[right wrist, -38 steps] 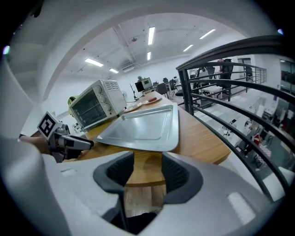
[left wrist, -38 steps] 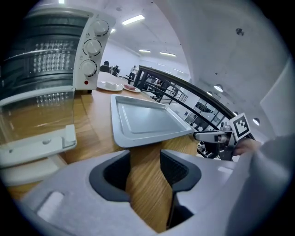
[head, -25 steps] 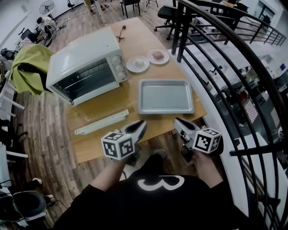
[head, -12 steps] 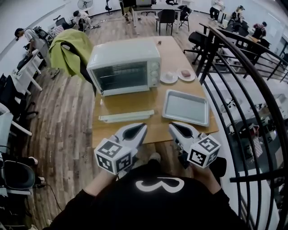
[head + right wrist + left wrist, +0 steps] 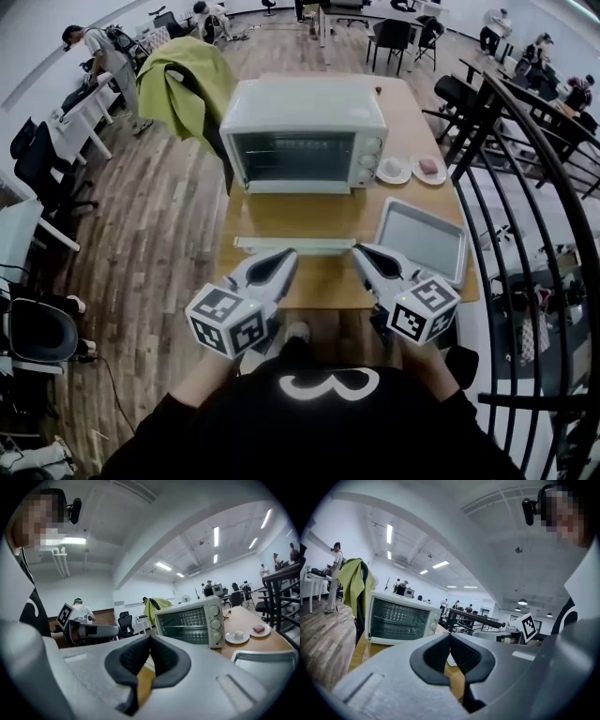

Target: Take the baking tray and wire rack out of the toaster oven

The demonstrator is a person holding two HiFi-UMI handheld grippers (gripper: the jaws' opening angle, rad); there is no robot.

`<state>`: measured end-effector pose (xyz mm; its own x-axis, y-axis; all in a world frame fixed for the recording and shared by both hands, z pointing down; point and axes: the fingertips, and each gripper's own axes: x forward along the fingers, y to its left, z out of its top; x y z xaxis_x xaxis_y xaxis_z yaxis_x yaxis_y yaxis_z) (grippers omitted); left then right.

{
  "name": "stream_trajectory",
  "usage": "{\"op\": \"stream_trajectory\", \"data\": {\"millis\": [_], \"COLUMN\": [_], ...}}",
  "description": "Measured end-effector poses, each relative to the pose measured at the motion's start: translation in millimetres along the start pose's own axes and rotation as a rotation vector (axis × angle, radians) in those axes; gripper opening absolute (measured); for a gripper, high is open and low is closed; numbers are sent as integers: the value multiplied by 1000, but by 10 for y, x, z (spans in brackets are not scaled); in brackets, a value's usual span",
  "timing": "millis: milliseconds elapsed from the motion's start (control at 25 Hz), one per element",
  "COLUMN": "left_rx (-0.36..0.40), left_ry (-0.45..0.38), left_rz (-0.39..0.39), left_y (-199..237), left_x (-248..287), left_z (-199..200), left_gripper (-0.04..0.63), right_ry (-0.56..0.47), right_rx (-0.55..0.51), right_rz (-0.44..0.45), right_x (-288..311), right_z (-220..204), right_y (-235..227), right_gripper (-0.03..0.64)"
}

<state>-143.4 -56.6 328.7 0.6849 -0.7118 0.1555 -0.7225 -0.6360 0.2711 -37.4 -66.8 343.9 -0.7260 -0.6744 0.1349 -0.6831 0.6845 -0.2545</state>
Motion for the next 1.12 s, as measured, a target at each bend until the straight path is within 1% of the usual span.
{"op": "stream_trajectory", "data": {"millis": [160,280,400,480,560,680,800,840,880,920,960,1000,1120], "left_rx": [-36,-67,-148,-202,-278,-425,-552,-605,-665,-720,-758,-778,-820], "left_ry": [7,13,-8,-27,-49,-95,-125,-133,-144,-157,-174,-194,-226], "left_rz": [44,66,80,84,47,-48,-95,-103,-105,-101,-93,-90,-77], "left_y": [472,846,1230,1453,1621,1841,2065,2137,2213,2298,2386,2470,2701], "left_x": [198,378,547,654,780,973,1120,1170,1224,1276,1329,1384,1555], "left_z": [30,44,108,173,231,326,401,404,391,378,380,397,392], "left_gripper": [11,11,11,12,12,14,17,32,78,116,124,124,147], "right_ry": [33,44,33,15,-19,-54,-100,-121,-142,-159,-173,-186,-242], "right_rx": [3,27,83,158,247,328,446,488,527,562,596,628,773], "right_rz": [-29,-52,-55,-39,-27,-28,-43,-48,-56,-67,-79,-92,-144], "right_x": [401,701,996,1187,1365,1619,1805,1854,1898,1943,1988,2032,2148], "right_z": [-30,-38,-1,39,92,170,211,228,239,238,228,215,143], "right_y": [-278,-521,-716,-821,-950,-1149,-1335,-1401,-1472,-1550,-1629,-1707,-1927], "right_gripper": [3,3,3,3,3,3,3,3,5,31,75,107,132]}}
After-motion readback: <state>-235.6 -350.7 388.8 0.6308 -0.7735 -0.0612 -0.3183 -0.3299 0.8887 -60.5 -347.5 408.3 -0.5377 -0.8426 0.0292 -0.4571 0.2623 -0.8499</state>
